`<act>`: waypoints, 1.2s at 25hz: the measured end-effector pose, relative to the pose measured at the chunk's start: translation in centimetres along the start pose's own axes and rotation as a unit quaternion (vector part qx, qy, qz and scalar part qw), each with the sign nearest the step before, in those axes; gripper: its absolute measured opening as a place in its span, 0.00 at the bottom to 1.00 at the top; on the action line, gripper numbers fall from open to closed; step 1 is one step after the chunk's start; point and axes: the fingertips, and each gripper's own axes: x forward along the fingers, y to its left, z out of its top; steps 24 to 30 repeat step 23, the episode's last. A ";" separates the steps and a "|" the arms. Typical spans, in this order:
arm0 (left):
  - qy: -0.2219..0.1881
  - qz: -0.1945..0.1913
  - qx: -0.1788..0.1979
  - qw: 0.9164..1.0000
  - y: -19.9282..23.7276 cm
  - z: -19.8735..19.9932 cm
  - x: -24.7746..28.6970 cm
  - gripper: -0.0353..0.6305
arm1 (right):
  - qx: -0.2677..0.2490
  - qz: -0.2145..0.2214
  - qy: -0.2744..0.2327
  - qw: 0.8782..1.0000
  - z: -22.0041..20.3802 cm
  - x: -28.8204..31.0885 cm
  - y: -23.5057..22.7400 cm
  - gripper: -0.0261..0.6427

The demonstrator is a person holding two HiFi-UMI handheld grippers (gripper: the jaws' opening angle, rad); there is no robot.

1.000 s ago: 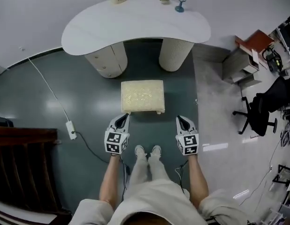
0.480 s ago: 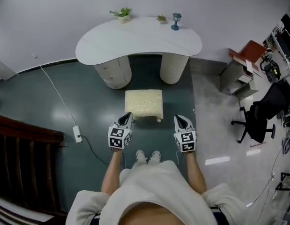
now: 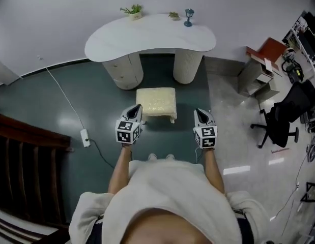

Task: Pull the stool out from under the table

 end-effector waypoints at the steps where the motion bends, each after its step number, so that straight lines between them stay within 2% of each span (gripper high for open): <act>1: -0.001 0.001 0.000 1.000 0.0 -0.1 -0.2 0.07 | 0.003 -0.002 0.000 1.000 -0.1 -0.2 0.0 0.03; 30: 0.008 0.004 0.007 1.000 0.7 -0.7 -0.1 0.07 | 0.000 -0.004 0.003 1.000 0.3 -0.2 -0.2 0.03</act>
